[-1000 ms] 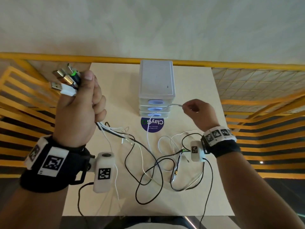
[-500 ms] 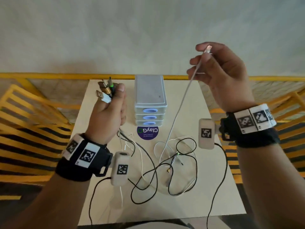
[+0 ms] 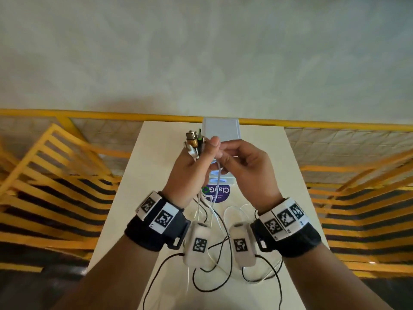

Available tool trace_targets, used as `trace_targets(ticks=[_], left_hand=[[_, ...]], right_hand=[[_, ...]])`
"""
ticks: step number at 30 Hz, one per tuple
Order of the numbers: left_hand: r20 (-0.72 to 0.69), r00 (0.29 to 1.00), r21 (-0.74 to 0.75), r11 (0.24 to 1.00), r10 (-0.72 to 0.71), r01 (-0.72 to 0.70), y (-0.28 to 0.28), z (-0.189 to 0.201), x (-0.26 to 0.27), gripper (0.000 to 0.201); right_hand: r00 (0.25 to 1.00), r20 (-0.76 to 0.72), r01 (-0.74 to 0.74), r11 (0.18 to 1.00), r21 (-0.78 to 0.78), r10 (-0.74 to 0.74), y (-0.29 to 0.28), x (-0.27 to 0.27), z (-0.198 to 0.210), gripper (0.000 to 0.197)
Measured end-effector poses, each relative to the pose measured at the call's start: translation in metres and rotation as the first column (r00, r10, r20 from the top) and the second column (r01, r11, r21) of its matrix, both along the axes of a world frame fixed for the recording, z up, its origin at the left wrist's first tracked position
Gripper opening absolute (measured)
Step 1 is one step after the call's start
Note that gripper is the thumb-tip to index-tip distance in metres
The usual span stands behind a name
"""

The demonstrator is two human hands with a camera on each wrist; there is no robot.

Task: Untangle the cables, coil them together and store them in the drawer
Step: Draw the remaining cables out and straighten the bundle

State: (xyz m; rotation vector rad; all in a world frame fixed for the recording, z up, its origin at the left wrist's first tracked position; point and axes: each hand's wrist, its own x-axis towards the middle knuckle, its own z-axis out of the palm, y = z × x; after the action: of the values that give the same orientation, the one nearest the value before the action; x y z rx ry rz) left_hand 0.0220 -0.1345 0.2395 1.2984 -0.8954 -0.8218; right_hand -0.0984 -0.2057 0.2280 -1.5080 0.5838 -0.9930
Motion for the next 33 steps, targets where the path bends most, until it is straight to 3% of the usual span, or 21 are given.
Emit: trace_targets(ticks=[3,7,11,14,16,19,23,28,31,33], left_hand=[[0.062,0.998,0.044,0.999,0.01,-0.013,-0.001,-0.004,0.004,0.036],[-0.002,1.0,0.012,1.0,0.01,-0.01,-0.002,-0.004,0.008,0.025],[0.152,0.988,0.024,0.999,0.025,-0.029,-0.005,-0.005,0.003,0.027],[0.176,0.978,0.025,0.993,0.108,-0.114,-0.008,-0.011,0.0,0.031],[0.141,0.978,0.003,0.988,0.154,-0.156,-0.01,-0.013,0.001,0.032],[0.114,0.976,-0.018,0.982,0.188,-0.187,-0.016,-0.011,0.01,0.036],[0.045,0.968,-0.071,0.967,0.249,-0.245,-0.024,-0.005,0.025,0.036],[-0.136,0.941,-0.164,0.929,0.311,-0.331,-0.03,0.006,0.042,0.041],[-0.297,0.894,-0.147,0.908,0.337,-0.391,-0.029,0.019,0.047,0.042],[-0.325,0.869,-0.152,0.886,0.374,-0.438,-0.027,0.03,0.051,0.041]], right_hand=[[0.998,0.056,0.016,1.0,0.009,-0.017,0.005,0.002,0.0,0.015],[1.0,0.013,0.019,0.999,-0.025,-0.019,0.009,0.002,0.0,0.027],[0.995,0.074,0.063,0.997,0.032,-0.066,0.009,0.004,0.002,0.026],[0.994,0.028,0.105,0.994,-0.02,-0.104,0.007,0.006,0.0,0.025],[0.993,-0.085,0.075,0.995,-0.064,-0.08,0.004,0.006,-0.005,0.028],[0.981,-0.181,-0.07,0.997,-0.035,0.063,0.001,0.005,-0.018,0.012],[0.919,-0.379,-0.148,0.985,-0.088,0.104,-0.001,-0.003,-0.042,0.033],[0.895,-0.396,-0.243,0.969,-0.05,0.204,-0.004,-0.018,-0.081,0.038],[0.876,-0.433,-0.233,0.973,0.006,0.212,-0.008,-0.026,-0.104,0.039],[0.868,-0.446,-0.213,0.975,0.065,0.22,-0.01,-0.032,-0.118,0.039]])
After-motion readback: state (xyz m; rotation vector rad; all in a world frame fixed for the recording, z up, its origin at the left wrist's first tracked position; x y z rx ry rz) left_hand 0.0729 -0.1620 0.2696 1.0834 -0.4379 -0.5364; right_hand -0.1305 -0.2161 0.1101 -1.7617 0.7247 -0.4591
